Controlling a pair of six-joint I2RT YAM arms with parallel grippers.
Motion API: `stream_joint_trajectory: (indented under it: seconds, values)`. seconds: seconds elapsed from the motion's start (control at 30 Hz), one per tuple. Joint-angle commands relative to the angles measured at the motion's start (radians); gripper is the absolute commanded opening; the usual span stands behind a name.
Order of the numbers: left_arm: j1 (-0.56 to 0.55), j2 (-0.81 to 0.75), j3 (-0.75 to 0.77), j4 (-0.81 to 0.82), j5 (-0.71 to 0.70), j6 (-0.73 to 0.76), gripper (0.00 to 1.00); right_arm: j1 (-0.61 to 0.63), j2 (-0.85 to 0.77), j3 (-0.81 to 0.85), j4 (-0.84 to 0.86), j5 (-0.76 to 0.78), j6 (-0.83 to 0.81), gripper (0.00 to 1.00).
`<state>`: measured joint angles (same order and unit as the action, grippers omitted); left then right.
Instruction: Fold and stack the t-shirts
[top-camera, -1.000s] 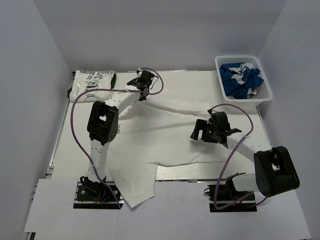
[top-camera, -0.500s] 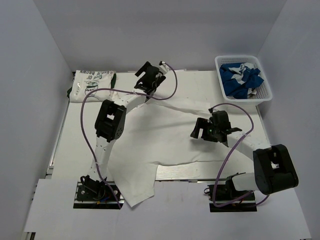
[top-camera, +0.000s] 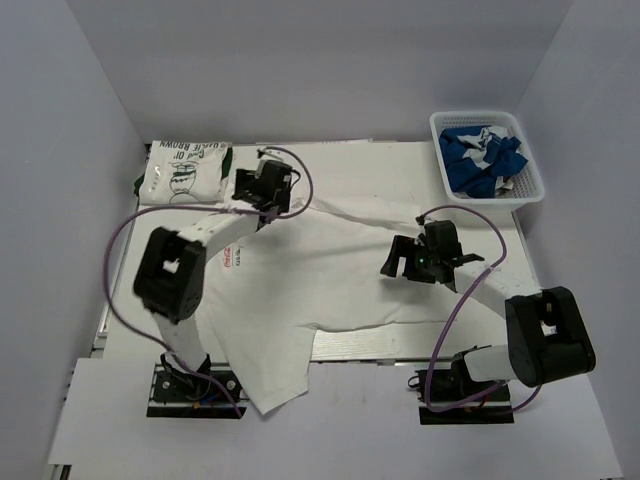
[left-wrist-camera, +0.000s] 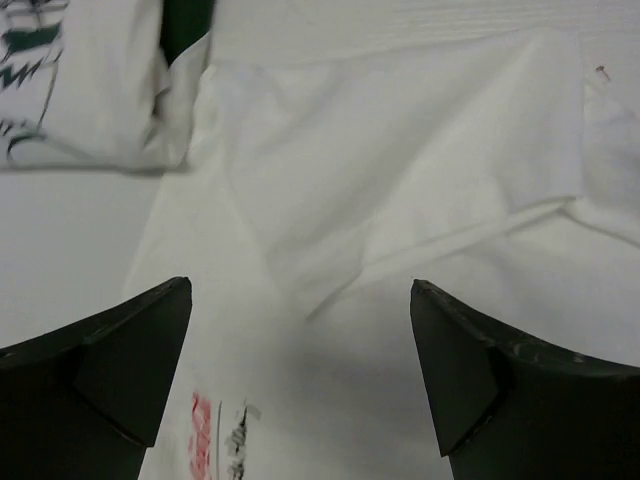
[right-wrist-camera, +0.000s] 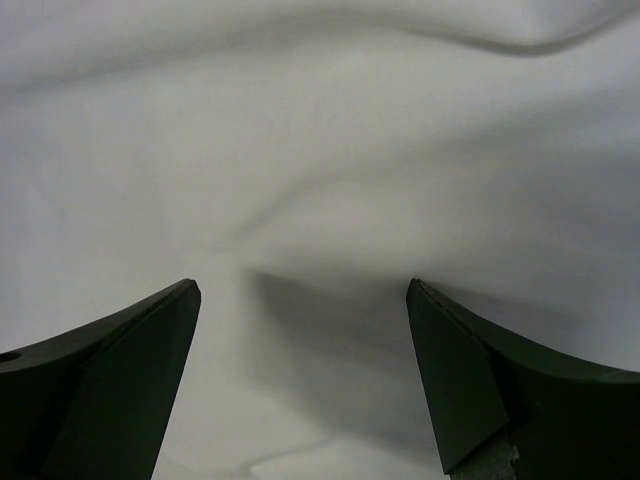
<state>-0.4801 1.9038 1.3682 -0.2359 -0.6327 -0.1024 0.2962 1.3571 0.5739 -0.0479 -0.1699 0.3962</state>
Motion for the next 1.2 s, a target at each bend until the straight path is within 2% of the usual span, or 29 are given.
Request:
stream_joint_trajectory:
  seconds: [0.0, 0.03, 0.07, 0.17, 0.37, 0.63, 0.93, 1.0, 1.03, 1.07, 1.1, 1.13, 1.17]
  values:
    - [-0.006, -0.285, -0.227, 0.056, 0.043, -0.307, 1.0, 0.003, 0.063, -0.051, -0.109, 0.004, -0.026, 0.9]
    - [0.011, -0.332, -0.274, 0.102, 0.123, -0.365, 1.0, 0.001, 0.062, -0.051, -0.112, 0.003, -0.023, 0.9]
    - [0.023, -0.401, -0.312, 0.125, 0.134, -0.375, 1.0, 0.001, 0.063, -0.051, -0.115, 0.004, -0.025, 0.9]
    - [0.032, -0.42, -0.357, 0.08, 0.146, -0.413, 1.0, 0.001, 0.062, -0.052, -0.112, 0.001, -0.03, 0.9]
    - [0.09, -0.302, -0.265, -0.049, 0.146, -0.46, 1.0, 0.001, 0.068, -0.046, -0.116, 0.009, -0.023, 0.9]
    - [0.159, -0.137, -0.205, -0.005, 0.244, -0.461, 1.0, 0.003, 0.077, -0.039, -0.125, 0.009, -0.023, 0.9]
    - [0.178, -0.026, -0.104, 0.052, 0.252, -0.442, 0.83, 0.003, 0.1, -0.019, -0.148, 0.007, -0.028, 0.9]
    - [0.187, 0.006, -0.081, 0.052, 0.252, -0.431, 0.71, 0.003, 0.108, -0.006, -0.153, 0.009, -0.028, 0.9]
    - [0.187, 0.015, -0.055, 0.052, 0.252, -0.421, 0.61, 0.003, 0.109, -0.005, -0.149, 0.007, -0.034, 0.9]
    - [0.187, 0.024, -0.04, 0.04, 0.274, -0.412, 0.27, 0.003, 0.122, 0.003, -0.148, 0.004, -0.034, 0.9]
    - [0.187, 0.038, -0.015, 0.029, 0.284, -0.411, 0.05, 0.001, 0.123, 0.009, -0.15, 0.004, -0.036, 0.9]
    - [0.187, 0.038, -0.006, 0.029, 0.297, -0.411, 0.0, 0.003, 0.131, 0.02, -0.159, 0.007, -0.036, 0.9]
    - [0.187, 0.038, -0.006, 0.044, 0.335, -0.384, 0.0, 0.0, 0.145, 0.029, -0.165, 0.004, -0.039, 0.9]
